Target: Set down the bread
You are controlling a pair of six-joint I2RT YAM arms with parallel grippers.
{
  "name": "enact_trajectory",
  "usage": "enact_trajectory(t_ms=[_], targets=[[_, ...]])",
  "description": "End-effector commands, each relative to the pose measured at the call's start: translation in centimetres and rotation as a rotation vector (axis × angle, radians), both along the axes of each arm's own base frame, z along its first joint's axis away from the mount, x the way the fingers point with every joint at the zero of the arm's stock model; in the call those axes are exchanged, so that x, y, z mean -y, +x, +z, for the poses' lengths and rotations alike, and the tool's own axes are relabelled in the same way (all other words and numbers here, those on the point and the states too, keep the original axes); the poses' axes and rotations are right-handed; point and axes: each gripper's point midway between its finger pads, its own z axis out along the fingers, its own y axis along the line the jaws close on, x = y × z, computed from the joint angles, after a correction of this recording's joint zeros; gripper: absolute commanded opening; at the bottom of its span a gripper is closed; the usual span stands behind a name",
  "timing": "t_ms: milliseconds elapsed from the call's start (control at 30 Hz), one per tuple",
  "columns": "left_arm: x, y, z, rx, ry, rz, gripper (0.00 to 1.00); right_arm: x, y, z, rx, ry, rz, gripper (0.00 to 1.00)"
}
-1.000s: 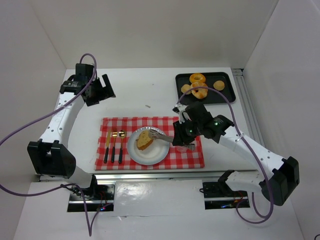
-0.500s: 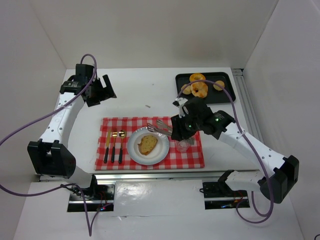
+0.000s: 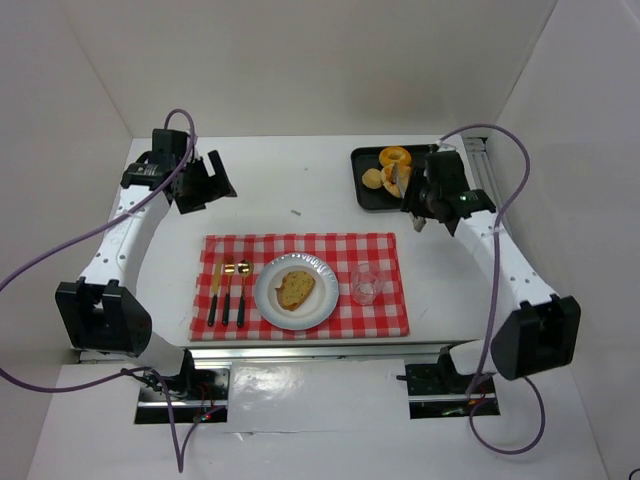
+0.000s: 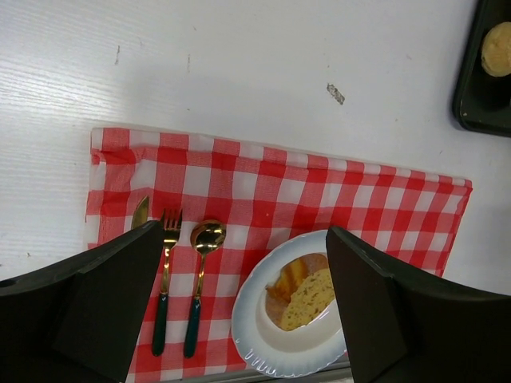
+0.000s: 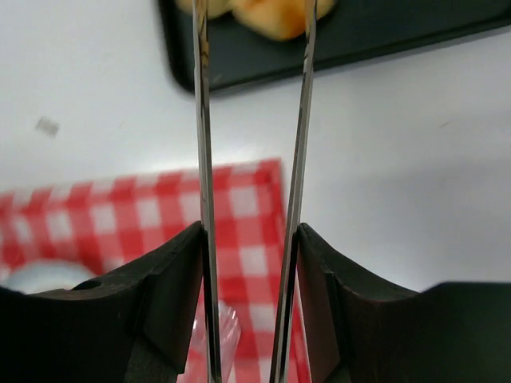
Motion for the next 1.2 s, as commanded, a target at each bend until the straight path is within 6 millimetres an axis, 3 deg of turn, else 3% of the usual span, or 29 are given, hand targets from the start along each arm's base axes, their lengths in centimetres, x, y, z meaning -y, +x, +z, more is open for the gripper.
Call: enact_trajectory(t_ms=[0,33,167,267,367,400,467,600,700,800,1033,1067,1133,1167], targets=[[0.8,0.3,0.0,0.022,-0.021,-0.043,0.96,4.4,5.4,-0.6,0.085,0.039,-0.191,0.55],[0.8,0.3,0.0,0.022,-0.021,-0.043,0.96,6.1,6.2,-1.1,0.081,0.036,-0.234,0.55],[0.8,0.3,-0.1,0.024,-0.002,-0.047,0.96,8.9,9.4,-3.7,0.023,-0.002,-0.290,0.58],[1.0,0.2,-0.8,0.006,0.006,-0.050,0.96,10.3,10.2,-4.9,-0.011,-0.009,-0.313,0.59],[0.8,0.4,-1.2,-0.005,0.009,-0.037,0.96,10.8,11.4,-4.7,0.008,0.015,-0.301,0.59],[0.9,0.4,-1.3,-0.005,0.019,-0.037,0.96,11.3,11.5,-5.8,-0.018,0.012,-0.311,0.60],[0.5,0.7,-2.1,-0.025,0.043,-0.019,0.96,11.8,12.1,-6.0,-0.013,0.013,-0.322,0.60],[1.2,1.3,-3.2,-0.046,0.090,-0.015,0.96,12.2,13.3,-7.0,-0.025,0.018,-0.325,0.60],[3.3,1.1,-4.3,-0.083,0.140,-0.060,0.96,12.3,14.1,-7.9,-0.037,0.030,-0.319,0.60],[5.2,0.7,-5.5,-0.122,0.163,-0.108,0.96,12.4,15.0,-8.7,-0.048,0.030,-0.319,0.57],[7.4,0.2,-6.6,-0.147,0.170,-0.148,0.96,12.6,14.8,-7.6,-0.014,0.018,-0.318,0.26],[8.0,0.0,-7.0,-0.156,0.174,-0.164,0.97,12.6,14.8,-6.2,0.015,0.021,-0.318,0.19],[9.0,-0.4,-7.4,-0.169,0.158,-0.208,0.97,12.6,14.3,-5.3,0.032,0.015,-0.312,0.13],[9.6,-0.6,-7.4,-0.170,0.152,-0.225,0.97,12.5,13.8,-3.9,0.050,0.017,-0.312,0.11]])
